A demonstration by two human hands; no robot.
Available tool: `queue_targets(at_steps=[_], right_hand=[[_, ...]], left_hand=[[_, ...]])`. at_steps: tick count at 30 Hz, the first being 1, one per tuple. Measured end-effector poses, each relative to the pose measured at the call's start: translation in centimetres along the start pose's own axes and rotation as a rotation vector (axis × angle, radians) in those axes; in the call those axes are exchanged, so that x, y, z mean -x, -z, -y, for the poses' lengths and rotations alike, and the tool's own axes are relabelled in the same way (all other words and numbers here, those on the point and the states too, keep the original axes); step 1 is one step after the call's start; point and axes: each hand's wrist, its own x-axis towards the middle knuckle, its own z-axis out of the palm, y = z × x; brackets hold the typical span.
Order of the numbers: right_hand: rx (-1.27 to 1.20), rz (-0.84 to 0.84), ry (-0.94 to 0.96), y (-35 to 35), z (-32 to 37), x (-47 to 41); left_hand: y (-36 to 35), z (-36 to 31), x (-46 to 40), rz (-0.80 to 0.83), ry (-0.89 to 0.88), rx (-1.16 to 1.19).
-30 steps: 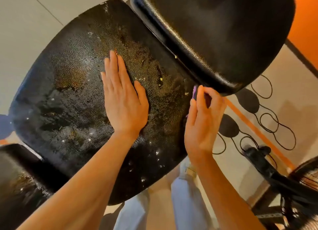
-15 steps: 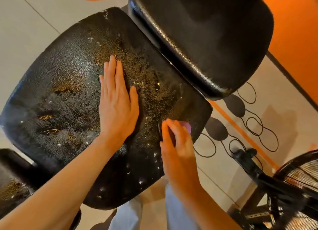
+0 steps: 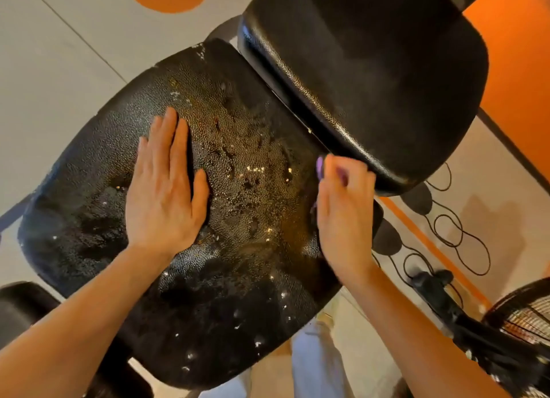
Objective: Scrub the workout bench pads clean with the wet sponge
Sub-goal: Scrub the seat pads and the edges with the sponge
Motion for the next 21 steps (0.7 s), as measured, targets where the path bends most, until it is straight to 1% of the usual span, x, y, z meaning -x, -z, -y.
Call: queue_targets(at_steps=[1,2,3,4,6,8,9,12,14,15,17,18,19,20,21], right_hand=[[0.064,-0.066,-0.103,-0.2,0.5,-1.2],[0.062,-0.091,-0.148,-0.5,1.5,-0.9],[0.031,-0.074,-0.154,-0.8,2.5,0.7],[-0.002,-0.036,-0.09,-0.9,3.3,3.0],[0.002,0.055,0.116,-0.4,3.8,7.7],[0.02,0.11,0.234,-0.8,2.1,7.9],[-0.001,0.074,0.21,-1.1,1.4,6.2],[0.009,-0.031,-0.087,-2.4,2.2,-0.7],[-0.048,-0.037,-0.163,-2.7,4.7,0.0],[-0.053,-0.024,-0.112,-2.8,5.9,2.1],[0.057,0.103,0.116,-2.2,7.0,6.7],[0.066,0.162,0.201,-2.1,6.3,7.5],[0.043,0.177,0.241,-2.4,5.2,6.7],[0.005,0.163,0.224,-2.8,4.6,4.9],[-0.055,0.119,0.127,-3.3,4.4,2.5]], left_hand=[[0.0,0.0,0.0,-0.003,-0.006,0.002],[0.0,0.0,0.0,-0.002,-0.009,0.007],[0.0,0.0,0.0,0.0,-0.007,0.012],[0.1,0.0,0.0,0.002,-0.006,0.013],[0.2,0.0,-0.1,0.011,-0.003,0.001],[0.2,0.0,0.0,0.017,-0.003,-0.008],[0.2,0.0,0.0,0.019,-0.002,-0.01],[0.2,0.0,-0.1,0.021,0.0,-0.013],[0.1,-0.1,0.0,0.029,0.001,-0.014],[0.1,-0.1,0.0,0.033,0.006,-0.013],[0.2,-0.1,-0.1,0.041,0.012,-0.021],[0.2,-0.1,-0.1,0.046,0.013,-0.027],[0.2,-0.1,0.0,0.049,0.014,-0.027],[0.2,-0.1,0.0,0.051,0.017,-0.022],[0.2,-0.1,0.0,0.052,0.018,-0.02]])
